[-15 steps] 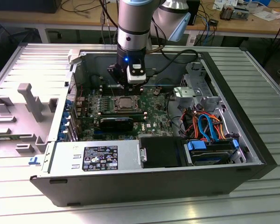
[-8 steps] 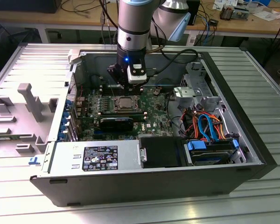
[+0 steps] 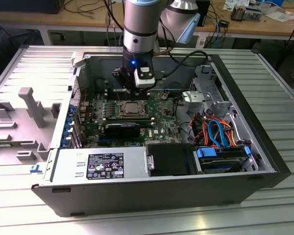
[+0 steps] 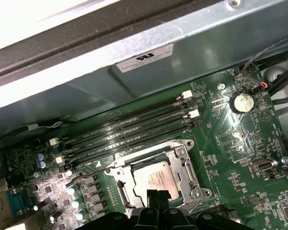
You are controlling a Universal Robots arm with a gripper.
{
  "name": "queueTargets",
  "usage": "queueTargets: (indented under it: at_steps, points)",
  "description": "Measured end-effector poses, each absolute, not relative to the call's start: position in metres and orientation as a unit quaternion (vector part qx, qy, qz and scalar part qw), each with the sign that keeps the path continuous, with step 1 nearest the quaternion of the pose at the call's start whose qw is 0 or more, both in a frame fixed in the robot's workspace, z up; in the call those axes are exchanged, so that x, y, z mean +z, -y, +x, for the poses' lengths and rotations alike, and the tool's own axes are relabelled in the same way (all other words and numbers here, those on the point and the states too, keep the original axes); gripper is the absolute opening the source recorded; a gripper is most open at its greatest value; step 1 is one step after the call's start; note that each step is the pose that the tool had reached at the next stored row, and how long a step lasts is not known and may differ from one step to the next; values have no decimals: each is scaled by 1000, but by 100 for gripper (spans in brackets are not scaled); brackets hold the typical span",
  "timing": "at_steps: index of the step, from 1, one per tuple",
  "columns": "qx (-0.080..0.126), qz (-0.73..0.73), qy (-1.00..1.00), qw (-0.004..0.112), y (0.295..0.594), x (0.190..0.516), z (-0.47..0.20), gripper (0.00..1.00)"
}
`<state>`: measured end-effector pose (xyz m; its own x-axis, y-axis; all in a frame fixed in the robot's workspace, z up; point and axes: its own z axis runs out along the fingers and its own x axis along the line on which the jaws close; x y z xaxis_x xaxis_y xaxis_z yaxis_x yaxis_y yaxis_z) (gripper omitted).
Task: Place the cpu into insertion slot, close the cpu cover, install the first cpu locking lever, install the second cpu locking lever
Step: 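Install the first cpu locking lever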
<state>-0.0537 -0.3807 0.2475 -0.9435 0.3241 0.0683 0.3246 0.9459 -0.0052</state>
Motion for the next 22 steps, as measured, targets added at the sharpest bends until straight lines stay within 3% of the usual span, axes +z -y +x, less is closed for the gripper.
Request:
queueTargets:
  at_steps: [22]
  points:
    - [-1,-120,992,34,381,247,-54,11]
